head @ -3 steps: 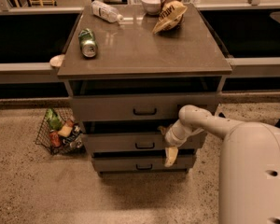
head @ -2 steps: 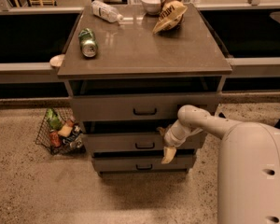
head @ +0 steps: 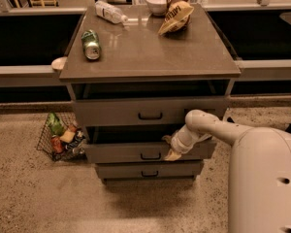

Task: Open middle drawer

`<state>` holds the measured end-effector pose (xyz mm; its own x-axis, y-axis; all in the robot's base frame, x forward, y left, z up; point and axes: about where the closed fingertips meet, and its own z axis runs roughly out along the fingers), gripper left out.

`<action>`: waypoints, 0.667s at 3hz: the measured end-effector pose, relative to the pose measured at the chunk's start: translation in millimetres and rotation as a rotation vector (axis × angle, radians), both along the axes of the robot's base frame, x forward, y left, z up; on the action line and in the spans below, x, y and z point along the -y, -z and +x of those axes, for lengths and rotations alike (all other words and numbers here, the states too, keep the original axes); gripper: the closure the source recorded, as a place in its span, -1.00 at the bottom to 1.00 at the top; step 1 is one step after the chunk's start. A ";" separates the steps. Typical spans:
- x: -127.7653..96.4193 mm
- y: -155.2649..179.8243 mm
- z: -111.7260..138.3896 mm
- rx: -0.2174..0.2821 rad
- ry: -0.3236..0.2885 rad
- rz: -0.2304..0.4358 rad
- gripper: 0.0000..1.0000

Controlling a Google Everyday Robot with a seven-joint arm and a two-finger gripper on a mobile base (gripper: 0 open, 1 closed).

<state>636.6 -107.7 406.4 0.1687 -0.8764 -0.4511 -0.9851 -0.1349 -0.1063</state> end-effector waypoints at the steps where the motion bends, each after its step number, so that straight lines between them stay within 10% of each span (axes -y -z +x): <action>1: 0.5 -13.6 -6.7 -0.002 0.015 0.019 0.75; 2: -1.4 -25.7 -22.2 -0.017 0.012 0.047 1.00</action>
Offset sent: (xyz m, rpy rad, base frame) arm -0.0698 0.0008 0.0632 0.1099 0.0603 -0.0038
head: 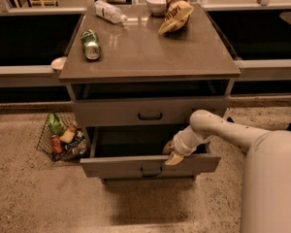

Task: Open middle drawer

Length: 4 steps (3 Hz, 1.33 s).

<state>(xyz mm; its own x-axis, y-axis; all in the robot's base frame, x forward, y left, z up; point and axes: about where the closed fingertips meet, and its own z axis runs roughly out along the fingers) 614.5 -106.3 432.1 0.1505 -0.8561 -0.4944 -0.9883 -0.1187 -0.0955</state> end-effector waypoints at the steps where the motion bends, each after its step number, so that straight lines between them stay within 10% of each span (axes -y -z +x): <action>1: 0.0 0.0 0.0 0.000 0.000 0.000 0.64; 4: -0.1 0.1 0.0 0.000 0.000 0.000 -0.74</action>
Offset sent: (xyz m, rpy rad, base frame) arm 0.0000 0.0000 0.0000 0.0000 0.0000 0.0000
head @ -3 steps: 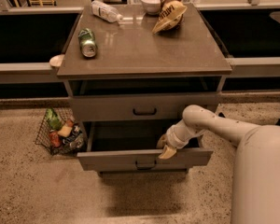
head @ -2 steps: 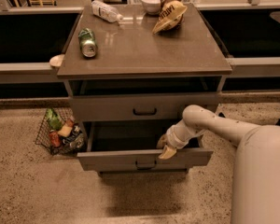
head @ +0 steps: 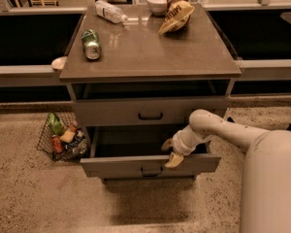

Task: Open middle drawer

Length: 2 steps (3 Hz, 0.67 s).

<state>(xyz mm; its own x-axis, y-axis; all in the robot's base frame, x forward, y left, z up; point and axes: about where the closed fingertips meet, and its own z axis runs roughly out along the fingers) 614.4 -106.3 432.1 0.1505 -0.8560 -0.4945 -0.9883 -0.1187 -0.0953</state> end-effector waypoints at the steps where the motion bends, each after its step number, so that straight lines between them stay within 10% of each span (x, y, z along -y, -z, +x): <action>1: -0.3 0.6 -0.6 -0.001 -0.001 0.001 -1.00; 2: -0.3 0.7 -0.7 -0.001 -0.001 0.001 -1.00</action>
Offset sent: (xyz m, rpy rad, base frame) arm 0.0000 0.0000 0.0000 0.0000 0.0000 0.0000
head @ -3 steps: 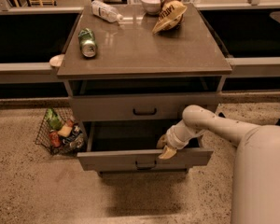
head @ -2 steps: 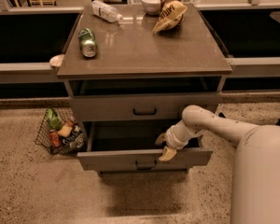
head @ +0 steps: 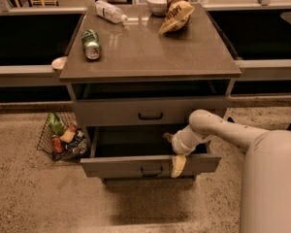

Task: Open middle drawer

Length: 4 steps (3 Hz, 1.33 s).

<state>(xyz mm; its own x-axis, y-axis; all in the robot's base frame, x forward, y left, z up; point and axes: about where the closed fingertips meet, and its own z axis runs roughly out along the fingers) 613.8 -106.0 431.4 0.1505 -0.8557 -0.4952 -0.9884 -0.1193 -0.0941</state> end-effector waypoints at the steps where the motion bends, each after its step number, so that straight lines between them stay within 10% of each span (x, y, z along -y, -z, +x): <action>1: -0.7 18.3 -21.2 -0.086 -0.027 -0.007 -1.00; 3: -5.2 34.3 -70.0 -0.217 -0.055 -0.027 -0.70; 4: -15.1 17.2 -95.7 -0.204 -0.068 -0.054 -0.07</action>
Offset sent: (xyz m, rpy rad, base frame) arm -0.0822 0.0008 -0.0465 -0.0236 0.2855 0.0681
